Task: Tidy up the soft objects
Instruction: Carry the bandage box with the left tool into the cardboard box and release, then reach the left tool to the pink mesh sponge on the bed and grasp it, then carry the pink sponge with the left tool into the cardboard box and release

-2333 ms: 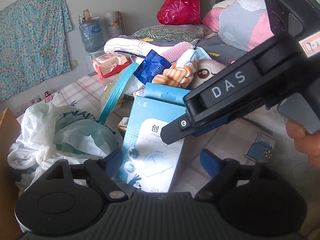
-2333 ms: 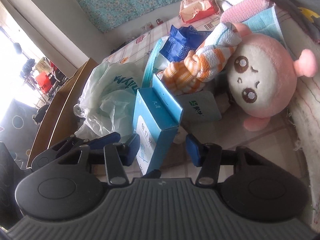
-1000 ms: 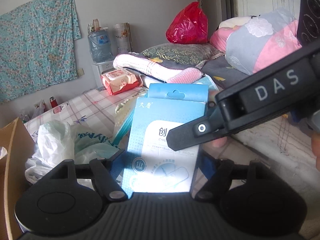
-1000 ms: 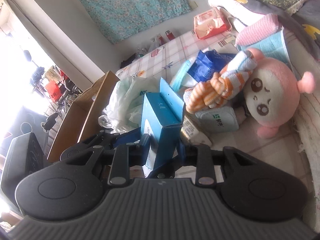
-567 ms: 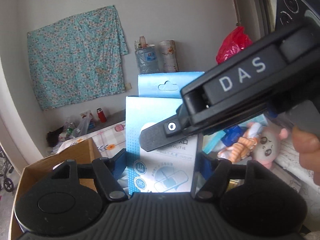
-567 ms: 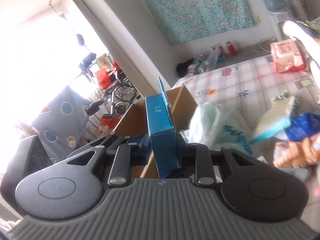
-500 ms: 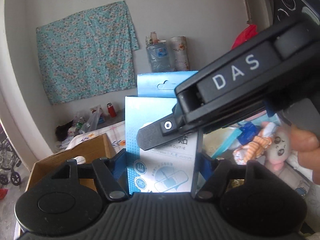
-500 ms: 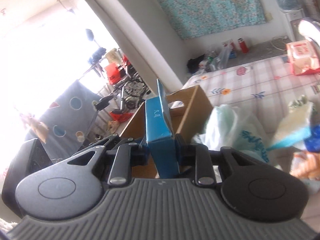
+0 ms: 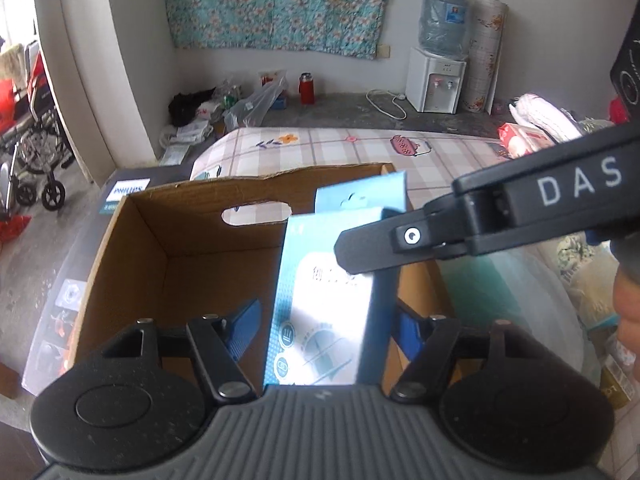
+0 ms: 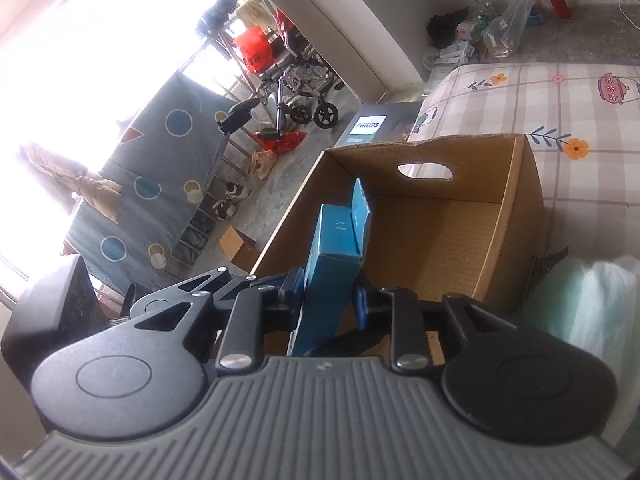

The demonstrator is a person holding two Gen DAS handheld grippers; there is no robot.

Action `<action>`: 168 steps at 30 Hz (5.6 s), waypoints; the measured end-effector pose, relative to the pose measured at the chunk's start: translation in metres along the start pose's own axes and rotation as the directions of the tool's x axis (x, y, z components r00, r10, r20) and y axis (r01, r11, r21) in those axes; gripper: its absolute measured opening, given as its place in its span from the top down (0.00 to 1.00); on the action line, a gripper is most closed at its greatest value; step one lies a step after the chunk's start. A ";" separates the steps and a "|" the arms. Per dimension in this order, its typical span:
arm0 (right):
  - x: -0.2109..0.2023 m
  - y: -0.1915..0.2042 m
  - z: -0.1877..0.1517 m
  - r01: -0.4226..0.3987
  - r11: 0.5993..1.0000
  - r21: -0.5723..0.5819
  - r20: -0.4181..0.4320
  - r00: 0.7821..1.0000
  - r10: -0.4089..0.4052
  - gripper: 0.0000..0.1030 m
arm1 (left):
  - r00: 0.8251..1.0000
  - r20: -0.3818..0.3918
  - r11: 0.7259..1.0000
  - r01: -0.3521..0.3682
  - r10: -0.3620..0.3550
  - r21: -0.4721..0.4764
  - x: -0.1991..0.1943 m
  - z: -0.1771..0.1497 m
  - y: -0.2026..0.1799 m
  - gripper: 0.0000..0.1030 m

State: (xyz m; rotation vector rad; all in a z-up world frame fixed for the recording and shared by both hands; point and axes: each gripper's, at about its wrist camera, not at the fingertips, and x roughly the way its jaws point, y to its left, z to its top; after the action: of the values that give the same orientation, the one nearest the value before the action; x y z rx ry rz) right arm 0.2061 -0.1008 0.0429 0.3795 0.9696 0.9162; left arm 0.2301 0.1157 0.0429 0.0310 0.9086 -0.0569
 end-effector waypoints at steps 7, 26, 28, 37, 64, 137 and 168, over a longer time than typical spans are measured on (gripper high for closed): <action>0.023 -0.044 0.027 0.230 0.973 -0.037 0.058 0.972 -0.228 0.67 | 0.985 -0.172 0.999 -0.026 0.019 -0.036 0.064 -0.009 0.021 0.22; -0.054 -0.062 -0.054 0.117 0.991 0.060 0.166 0.978 -0.125 0.66 | 0.946 -0.325 0.993 -0.024 -0.014 -0.113 0.113 -0.015 0.044 0.31; -0.054 -0.059 -0.064 0.112 0.992 0.061 0.163 0.979 -0.120 0.66 | 0.952 -0.306 0.998 -0.005 -0.016 -0.068 0.114 -0.012 0.037 0.31; -0.052 -0.064 -0.084 0.146 0.986 0.085 0.138 0.978 -0.157 0.66 | 0.960 -0.278 0.999 0.006 -0.019 -0.047 0.113 -0.011 0.021 0.31; -0.082 -0.079 -0.117 0.173 0.968 0.181 0.157 0.967 -0.202 0.60 | 0.976 -0.193 0.993 0.084 -0.099 -0.088 0.097 -0.012 0.017 0.33; -0.340 -0.346 -0.149 0.460 0.654 0.600 0.129 0.752 -0.646 0.72 | 0.639 -0.466 0.769 0.620 -0.611 -0.157 0.159 0.048 -0.414 0.42; -0.257 -0.127 -0.054 0.299 0.925 0.233 0.333 0.869 -0.365 0.74 | 0.802 -0.027 0.747 0.543 -0.597 -0.384 -0.032 0.051 -0.109 0.37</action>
State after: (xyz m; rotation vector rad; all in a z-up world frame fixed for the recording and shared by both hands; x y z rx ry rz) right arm 0.1614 -0.3877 0.0701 0.4959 0.7331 0.4205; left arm 0.2436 0.0053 0.0993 -0.6042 1.0412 -0.4711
